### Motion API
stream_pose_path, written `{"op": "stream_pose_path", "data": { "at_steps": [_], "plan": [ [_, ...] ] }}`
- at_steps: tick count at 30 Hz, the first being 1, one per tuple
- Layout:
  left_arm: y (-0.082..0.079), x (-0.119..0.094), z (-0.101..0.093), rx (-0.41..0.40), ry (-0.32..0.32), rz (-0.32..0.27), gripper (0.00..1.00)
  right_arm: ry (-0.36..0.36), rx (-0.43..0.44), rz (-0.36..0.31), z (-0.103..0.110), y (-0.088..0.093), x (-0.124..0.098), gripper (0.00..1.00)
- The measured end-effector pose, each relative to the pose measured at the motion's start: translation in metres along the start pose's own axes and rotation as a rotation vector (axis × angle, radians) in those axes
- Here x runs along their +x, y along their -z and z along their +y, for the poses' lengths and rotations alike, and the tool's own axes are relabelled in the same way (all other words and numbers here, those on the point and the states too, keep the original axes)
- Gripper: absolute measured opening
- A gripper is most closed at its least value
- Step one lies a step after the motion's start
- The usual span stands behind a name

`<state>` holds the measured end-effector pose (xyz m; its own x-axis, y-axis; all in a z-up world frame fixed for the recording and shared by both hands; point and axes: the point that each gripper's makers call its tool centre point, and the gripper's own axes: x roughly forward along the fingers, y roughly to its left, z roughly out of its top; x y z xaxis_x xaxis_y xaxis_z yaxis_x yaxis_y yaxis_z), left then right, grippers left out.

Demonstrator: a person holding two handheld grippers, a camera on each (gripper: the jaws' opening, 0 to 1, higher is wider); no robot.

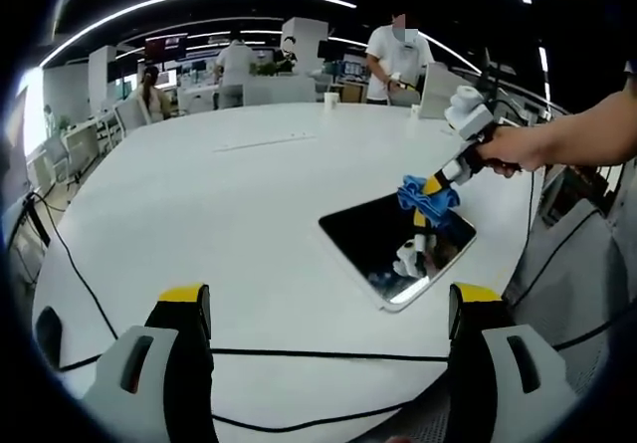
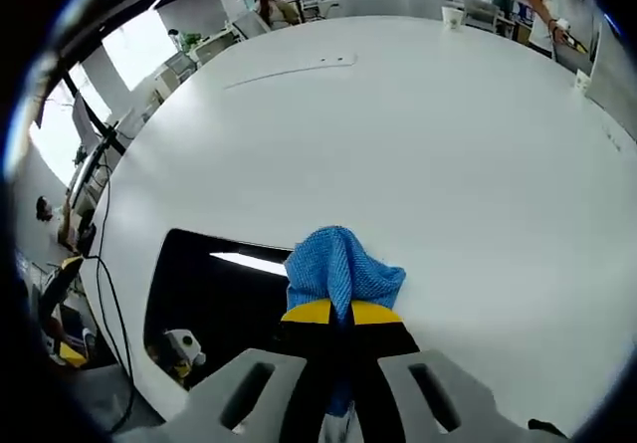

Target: Wipe the mirror surface with the cleaning cloth until all visible marks leave the cleaned area.

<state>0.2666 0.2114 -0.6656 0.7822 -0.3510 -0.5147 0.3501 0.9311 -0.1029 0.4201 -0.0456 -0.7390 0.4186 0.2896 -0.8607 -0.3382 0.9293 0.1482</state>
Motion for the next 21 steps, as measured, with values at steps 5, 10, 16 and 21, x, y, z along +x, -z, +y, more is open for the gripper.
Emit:
{"op": "stream_pose_path", "data": {
  "at_steps": [5, 10, 16, 21],
  "plan": [
    [0.0, -0.002, 0.003, -0.003, -0.004, -0.002, 0.99, -0.001, -0.002, 0.003, -0.001, -0.006, 0.003, 0.0],
    [0.002, -0.004, 0.005, 0.006, -0.004, 0.004, 0.99, 0.005, -0.004, -0.003, -0.002, -0.013, 0.008, 0.0],
    [0.001, -0.006, 0.008, -0.003, -0.01, 0.003, 0.99, 0.012, -0.011, -0.001, -0.002, -0.015, 0.009, 0.0],
    [-0.001, -0.005, 0.013, -0.013, -0.019, -0.009, 0.99, 0.021, -0.023, -0.001, -0.002, -0.016, 0.009, 0.0]
  ]
}}
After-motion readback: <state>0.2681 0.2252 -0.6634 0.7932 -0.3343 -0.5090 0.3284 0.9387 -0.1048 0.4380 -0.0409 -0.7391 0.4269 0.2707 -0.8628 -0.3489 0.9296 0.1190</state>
